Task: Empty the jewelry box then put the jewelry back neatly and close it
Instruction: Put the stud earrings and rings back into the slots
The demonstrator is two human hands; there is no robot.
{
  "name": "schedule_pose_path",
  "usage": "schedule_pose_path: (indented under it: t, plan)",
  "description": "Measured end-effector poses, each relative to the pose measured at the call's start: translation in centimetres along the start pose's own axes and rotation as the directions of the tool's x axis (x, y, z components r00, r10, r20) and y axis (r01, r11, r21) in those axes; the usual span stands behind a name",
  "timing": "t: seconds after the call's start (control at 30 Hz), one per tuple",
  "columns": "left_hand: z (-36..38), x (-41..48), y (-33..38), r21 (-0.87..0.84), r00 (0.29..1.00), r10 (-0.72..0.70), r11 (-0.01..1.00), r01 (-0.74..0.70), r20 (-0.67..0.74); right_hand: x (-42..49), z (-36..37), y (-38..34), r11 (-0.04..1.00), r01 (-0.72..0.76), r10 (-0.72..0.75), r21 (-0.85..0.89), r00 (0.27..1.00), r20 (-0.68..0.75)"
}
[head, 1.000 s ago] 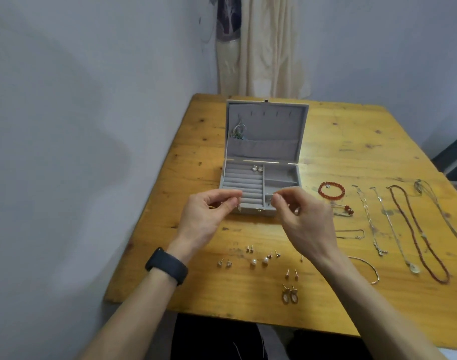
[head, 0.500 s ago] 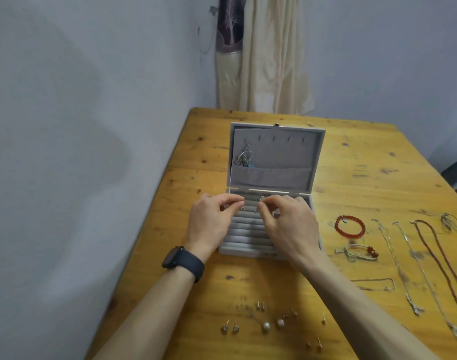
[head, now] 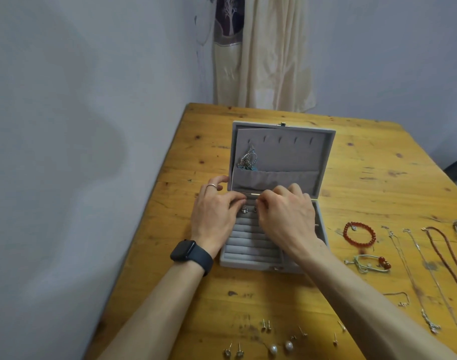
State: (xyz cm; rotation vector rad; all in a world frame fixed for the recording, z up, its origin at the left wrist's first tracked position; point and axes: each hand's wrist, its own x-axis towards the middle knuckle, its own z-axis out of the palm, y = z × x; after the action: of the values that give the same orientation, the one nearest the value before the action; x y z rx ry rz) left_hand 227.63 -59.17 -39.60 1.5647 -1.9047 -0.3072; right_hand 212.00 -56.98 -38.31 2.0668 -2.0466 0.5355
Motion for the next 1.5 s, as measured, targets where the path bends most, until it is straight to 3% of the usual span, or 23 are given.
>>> schedule_pose_path:
  t: [0.37, 0.77, 1.1, 1.3, 1.5]
  plan:
    - [0.1, 0.3, 0.7, 0.0, 0.995, -0.065, 0.998, 0.065, 0.081, 1.1, -0.6, -0.4, 0.996, 0.04, -0.034, -0.074, 0.997, 0.071]
    - [-0.5, 0.5, 0.9, 0.042, 0.982, -0.079, 0.996, 0.073, 0.171, 2.3, -1.4, -1.2, 0.993, 0.05, -0.023, -0.103, 0.969, 0.246]
    - [-0.3, 0.6, 0.8, 0.014, 0.981, -0.092, 0.996, 0.09, 0.169, 1.7, -2.6, 3.0, 0.96, -0.211, 0.196, 0.183, 0.976, 0.098]
    - [-0.2, 0.7, 1.3, -0.013, 0.977, -0.124, 0.992, 0.128, 0.174, 1.2, -2.2, 2.5, 0.972, -0.107, 0.075, 0.209, 0.985, 0.155]
    - [-0.2, 0.4, 1.5, 0.062, 0.979, -0.135, 0.99, 0.127, 0.153, 1.3, -1.5, 0.1, 0.992, 0.012, -0.038, 0.128, 0.978, 0.204]
